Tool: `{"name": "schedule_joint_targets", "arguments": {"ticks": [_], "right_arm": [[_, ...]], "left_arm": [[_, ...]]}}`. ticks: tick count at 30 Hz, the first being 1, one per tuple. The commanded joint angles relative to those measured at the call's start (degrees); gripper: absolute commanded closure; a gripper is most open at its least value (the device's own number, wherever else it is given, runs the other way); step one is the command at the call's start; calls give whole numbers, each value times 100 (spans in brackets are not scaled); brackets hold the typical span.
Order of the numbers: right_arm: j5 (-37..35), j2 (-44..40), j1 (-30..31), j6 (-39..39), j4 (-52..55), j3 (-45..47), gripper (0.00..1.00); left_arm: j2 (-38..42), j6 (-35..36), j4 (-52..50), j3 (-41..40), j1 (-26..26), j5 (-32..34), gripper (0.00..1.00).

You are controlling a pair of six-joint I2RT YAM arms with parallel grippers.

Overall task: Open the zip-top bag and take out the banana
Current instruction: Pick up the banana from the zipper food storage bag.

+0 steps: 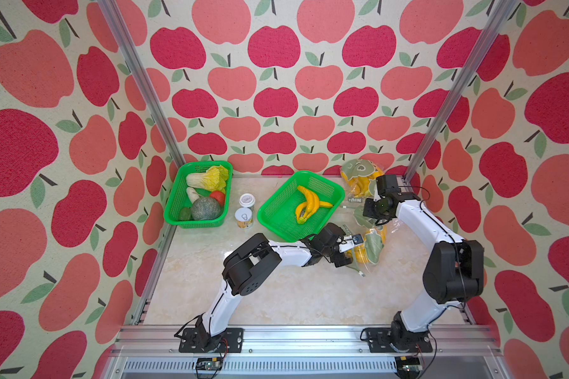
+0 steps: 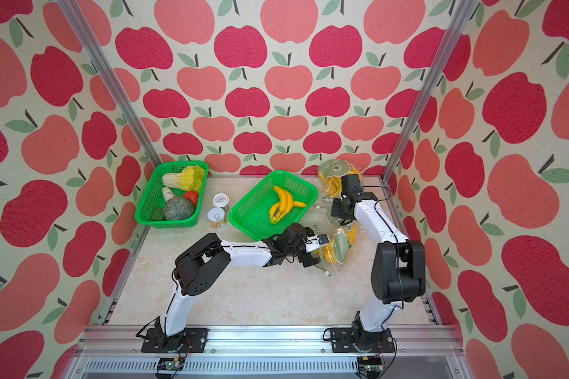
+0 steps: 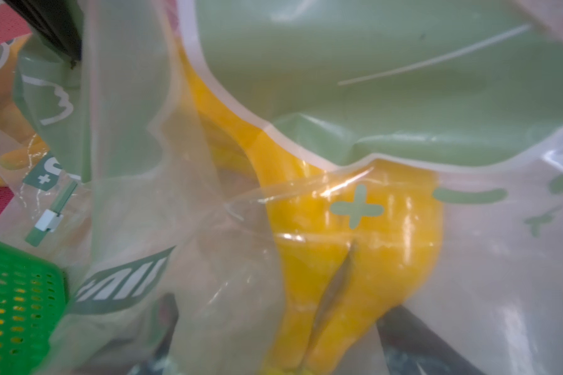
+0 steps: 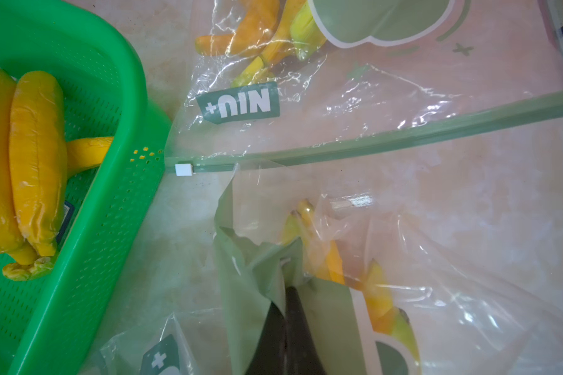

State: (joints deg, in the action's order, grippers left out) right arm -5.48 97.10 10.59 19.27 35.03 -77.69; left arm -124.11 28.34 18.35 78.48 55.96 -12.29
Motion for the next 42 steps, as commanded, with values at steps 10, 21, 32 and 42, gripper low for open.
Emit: {"name": "schedule_joint_targets", "arguments": {"ticks": [10,21,32,42], "right_arm": [[145,178,-181,-41,18,-212,100],[-221,21,-416,28,-18,20,100],[-487,-128,-735,-13,-90,175,100],[-1115,-454,-510,-315,-226,334,100]], "left_arm": [[-337,397,-1415,609,-54,-1140,42],[421,-156,-810,-47,210,-525,87],[1222,-654,-573,-972,554,-176,88],[1716,-1096,-719,-1537,644,147,87]]}}
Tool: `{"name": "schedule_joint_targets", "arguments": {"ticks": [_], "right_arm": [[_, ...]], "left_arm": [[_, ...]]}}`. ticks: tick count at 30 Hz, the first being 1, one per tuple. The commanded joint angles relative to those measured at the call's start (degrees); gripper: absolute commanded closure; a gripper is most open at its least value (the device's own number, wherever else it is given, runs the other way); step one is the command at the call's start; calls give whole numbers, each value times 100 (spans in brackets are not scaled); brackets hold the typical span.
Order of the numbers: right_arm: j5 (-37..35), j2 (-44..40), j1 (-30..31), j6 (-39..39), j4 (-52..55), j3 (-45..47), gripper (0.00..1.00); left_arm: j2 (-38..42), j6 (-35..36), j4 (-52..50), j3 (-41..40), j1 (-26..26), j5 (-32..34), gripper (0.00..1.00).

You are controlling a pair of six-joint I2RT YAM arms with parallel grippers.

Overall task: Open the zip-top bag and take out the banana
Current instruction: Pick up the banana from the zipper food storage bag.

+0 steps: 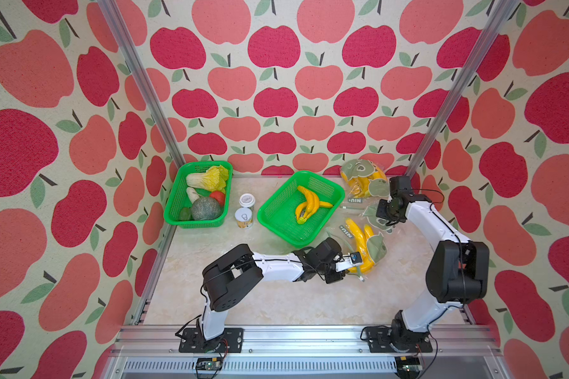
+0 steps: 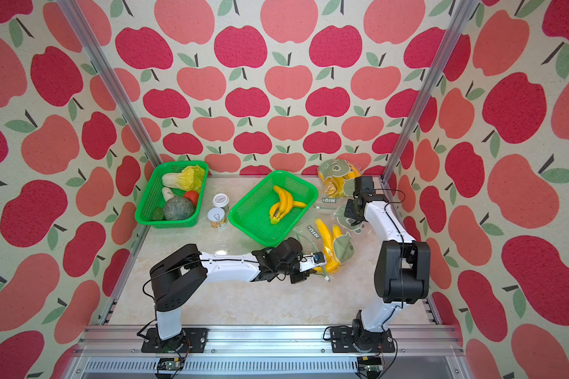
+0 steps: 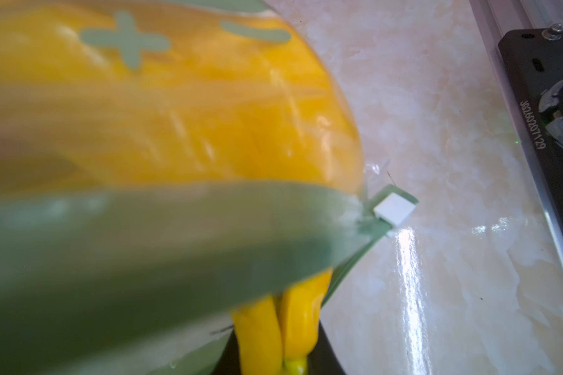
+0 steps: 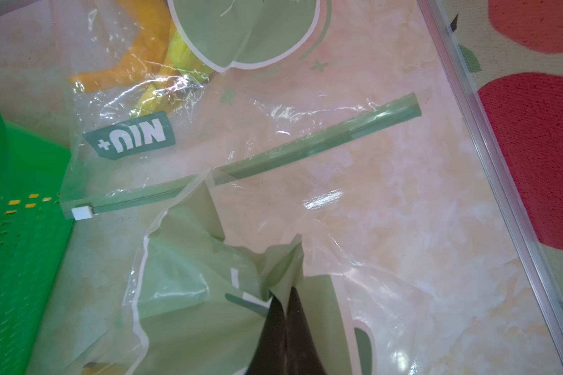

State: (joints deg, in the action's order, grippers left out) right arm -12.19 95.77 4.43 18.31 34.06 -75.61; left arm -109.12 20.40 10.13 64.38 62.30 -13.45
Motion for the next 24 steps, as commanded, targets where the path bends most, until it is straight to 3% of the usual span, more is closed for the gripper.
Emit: {"name": "schedule_joint_targets", "arguments": {"ticks": [1,8,17,22,24], "right_arm": [[-275,-396,193,-300,-258,187,100],[-261,-688,573,-394,-453,442,100],[-1600,-1053,700,-884,-697,627,100],[-1166,-1167,1174,-1176,-1007,832,100],[-859,-1093,1221,-940,-921,845,93]], "left_arm": [[220,-356,104,-149,1,260,87],[149,-554,79,-136,-33,299,88],[403,-897,-261,-345,-119,357,88],[484,-1146,-257,-425,-192,391,88],[445,-1172,-226,-410,-209,396,88]]}}
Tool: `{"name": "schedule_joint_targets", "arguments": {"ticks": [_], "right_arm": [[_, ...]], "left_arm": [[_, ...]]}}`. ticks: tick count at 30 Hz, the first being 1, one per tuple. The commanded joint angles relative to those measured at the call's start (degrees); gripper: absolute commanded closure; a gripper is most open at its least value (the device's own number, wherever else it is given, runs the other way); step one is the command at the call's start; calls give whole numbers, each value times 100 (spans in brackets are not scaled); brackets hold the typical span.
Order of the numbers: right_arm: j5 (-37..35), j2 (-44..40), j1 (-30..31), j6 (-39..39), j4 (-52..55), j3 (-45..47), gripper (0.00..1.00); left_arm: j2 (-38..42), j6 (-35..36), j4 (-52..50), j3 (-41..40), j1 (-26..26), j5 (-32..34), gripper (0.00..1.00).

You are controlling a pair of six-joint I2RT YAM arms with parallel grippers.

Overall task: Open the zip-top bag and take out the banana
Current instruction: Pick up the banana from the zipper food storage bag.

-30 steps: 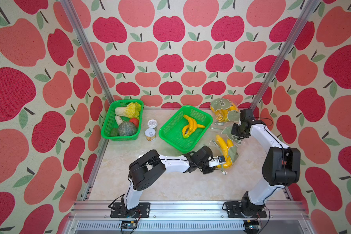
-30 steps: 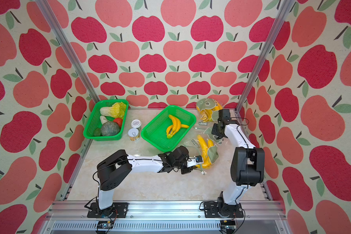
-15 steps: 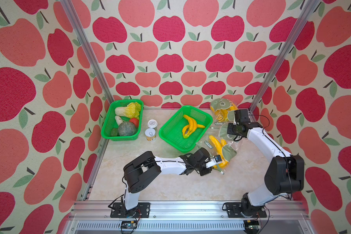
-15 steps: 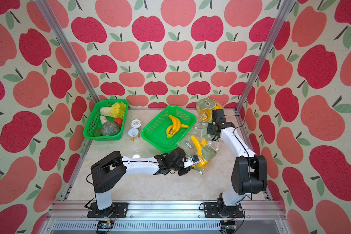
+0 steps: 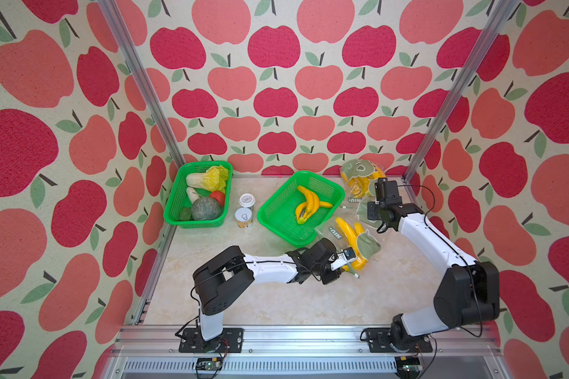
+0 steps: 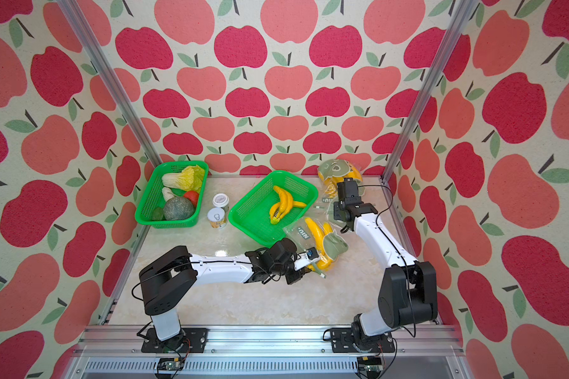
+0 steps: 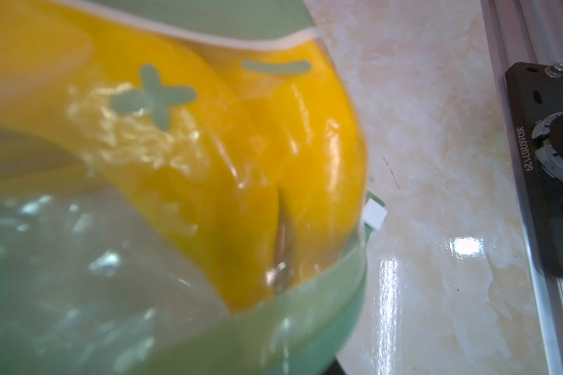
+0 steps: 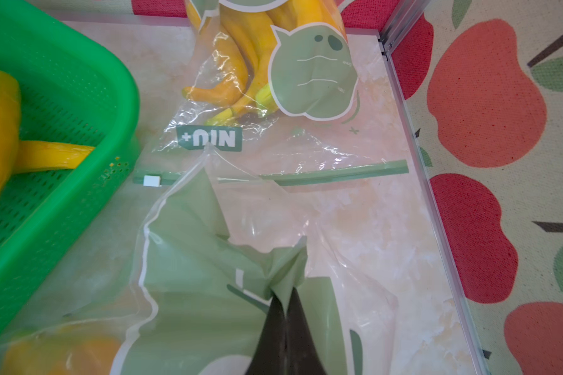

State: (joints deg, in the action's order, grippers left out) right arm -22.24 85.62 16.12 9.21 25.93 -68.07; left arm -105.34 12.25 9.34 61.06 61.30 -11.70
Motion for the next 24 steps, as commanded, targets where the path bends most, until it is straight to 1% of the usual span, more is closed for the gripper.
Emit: {"name": "schedule_joint_targets", "arguments": {"ticks": [1,2,3,4,6,7,9,12,15,20,22,24], "right_arm": [[366,-46,-4,209,2,84,89],[571,-29,-100,430,93,104,84],[832,-39,-237,720,153,160,74],[1145,-115,-421,1001,154,264,61],[1731,-335,-839,1456,21,572,44],[2024,-490,-1084,1671,-96,770,37],[2478,-738,-1553,2010,-284,1137,29],[3463,-977,-2214,2466,-723,1708,23],[4282,-1130,-2569,2888,-1242,2262,19],[4954,-1449,-2694,3490,-2079,3151,15],[5184,-1479,-2694,3715,-2424,3433,15],[5261,-1440,-2693,3770,-2593,3582,16]], "left_arm": [[39,-378,-143,-60,-109,221,88],[2,-389,-127,-43,-114,206,88],[-46,-398,-128,-11,-114,171,87],[-86,-429,-134,11,-98,164,87],[-127,-436,-96,20,-75,147,87],[-152,-449,-65,12,-57,143,87],[-171,-473,-47,19,-45,143,87],[-196,-549,9,5,-31,91,87],[-253,-646,68,52,-17,6,87],[-347,-773,102,180,22,-15,88],[-388,-818,114,221,31,-37,87],[-427,-832,115,253,42,-64,87]]}}
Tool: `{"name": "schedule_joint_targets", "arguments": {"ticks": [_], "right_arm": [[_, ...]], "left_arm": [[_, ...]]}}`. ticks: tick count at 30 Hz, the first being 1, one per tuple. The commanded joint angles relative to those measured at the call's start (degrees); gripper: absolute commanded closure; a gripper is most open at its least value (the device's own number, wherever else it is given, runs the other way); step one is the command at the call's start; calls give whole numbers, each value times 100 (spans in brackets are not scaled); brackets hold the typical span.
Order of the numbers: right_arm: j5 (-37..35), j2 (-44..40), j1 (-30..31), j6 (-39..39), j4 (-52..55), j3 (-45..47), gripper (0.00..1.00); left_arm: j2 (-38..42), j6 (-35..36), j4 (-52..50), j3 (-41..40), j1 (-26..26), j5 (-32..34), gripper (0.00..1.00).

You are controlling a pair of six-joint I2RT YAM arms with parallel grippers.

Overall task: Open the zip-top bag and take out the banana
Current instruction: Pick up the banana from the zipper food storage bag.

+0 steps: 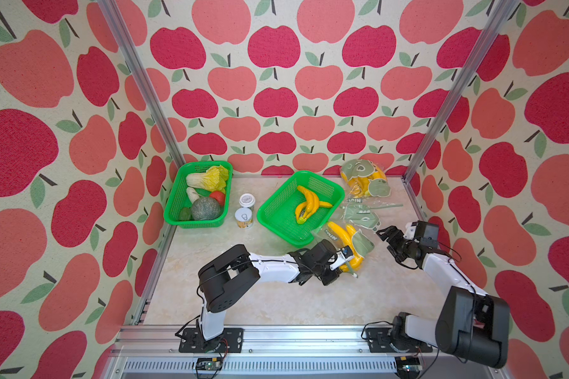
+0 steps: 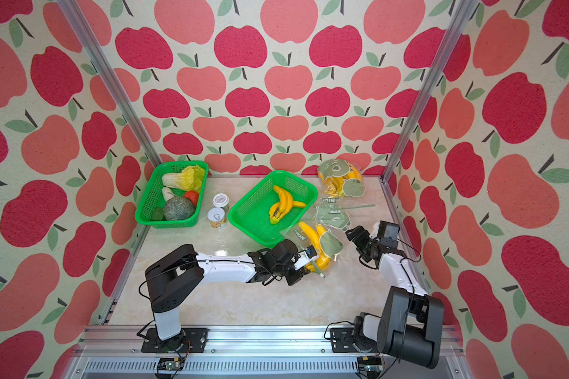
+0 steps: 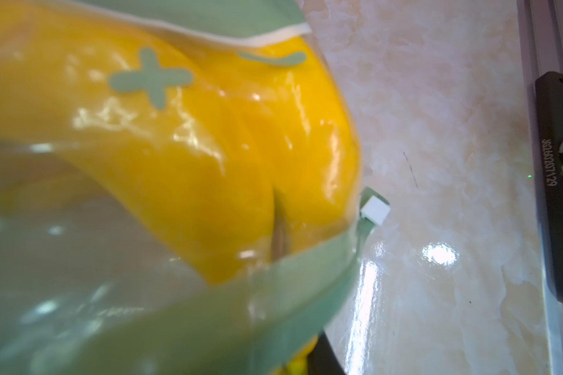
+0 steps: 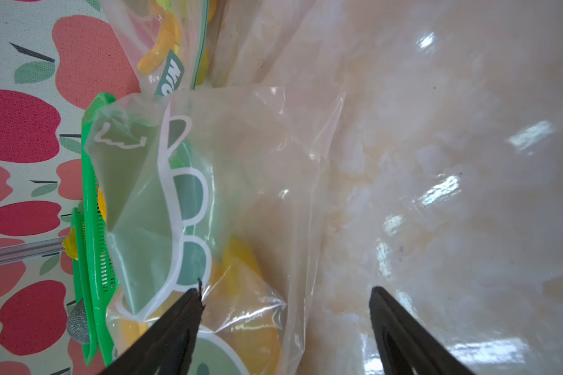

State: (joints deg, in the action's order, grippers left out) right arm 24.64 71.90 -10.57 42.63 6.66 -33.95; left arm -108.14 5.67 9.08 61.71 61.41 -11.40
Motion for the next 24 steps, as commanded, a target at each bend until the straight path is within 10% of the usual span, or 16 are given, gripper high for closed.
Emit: {"name": "schedule_joint_targets", "arguments": {"ticks": [1,5,16,24], "right_arm": [[568,0,-26,409,-736,212,17],[914,508,-15,416,-1138,153,25],[360,1036,326,21,-770,-412,97],[-1205,446,750,-1045,402,-1007,100]], "left_arm": [[-161,-180,142,200,36,-107,87],[-188,-197,121,243,72,-176,87],[-200,-288,-44,393,126,-115,87],[56,-356,-187,277,159,81,87]]}}
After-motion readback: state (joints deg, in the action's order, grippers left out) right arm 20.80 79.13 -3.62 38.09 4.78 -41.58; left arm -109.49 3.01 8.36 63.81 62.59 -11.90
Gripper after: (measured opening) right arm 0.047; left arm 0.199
